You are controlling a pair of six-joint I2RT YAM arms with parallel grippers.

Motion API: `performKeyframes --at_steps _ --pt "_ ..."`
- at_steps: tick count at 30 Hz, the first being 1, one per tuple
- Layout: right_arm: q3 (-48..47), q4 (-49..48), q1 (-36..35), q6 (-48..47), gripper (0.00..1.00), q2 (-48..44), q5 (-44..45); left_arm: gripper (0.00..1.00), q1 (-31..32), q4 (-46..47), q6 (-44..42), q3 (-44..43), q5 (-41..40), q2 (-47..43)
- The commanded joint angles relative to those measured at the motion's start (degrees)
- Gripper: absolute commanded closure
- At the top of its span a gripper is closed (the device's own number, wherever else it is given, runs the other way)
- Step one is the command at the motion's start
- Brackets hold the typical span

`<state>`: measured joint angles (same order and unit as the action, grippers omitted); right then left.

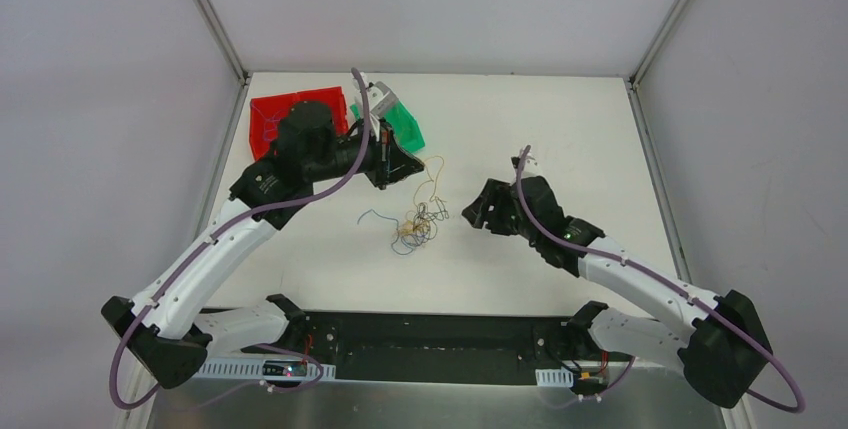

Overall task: Untangle the cables
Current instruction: Untie the cable.

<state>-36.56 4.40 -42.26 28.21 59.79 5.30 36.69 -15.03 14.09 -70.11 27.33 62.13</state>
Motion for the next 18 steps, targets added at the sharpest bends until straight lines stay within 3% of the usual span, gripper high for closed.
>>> performKeyframes --at_steps 1,7,18 --pt "2.2 -8.8 0.0 -2.0 0.36 -2.4 -1.6 1.0 -0.8 -4.1 1.5 -4.9 7.2 0.0" --pt "2.4 -15.4 -0.1 -7.1 0.31 -4.2 -11.0 1.0 -1.4 -9.6 -0.9 -11.4 8.4 0.6" --pt "1.6 -25.1 -1.7 -11.5 0.31 -3.1 -22.3 1.0 -1.4 -9.8 0.5 -15.6 11.0 1.6"
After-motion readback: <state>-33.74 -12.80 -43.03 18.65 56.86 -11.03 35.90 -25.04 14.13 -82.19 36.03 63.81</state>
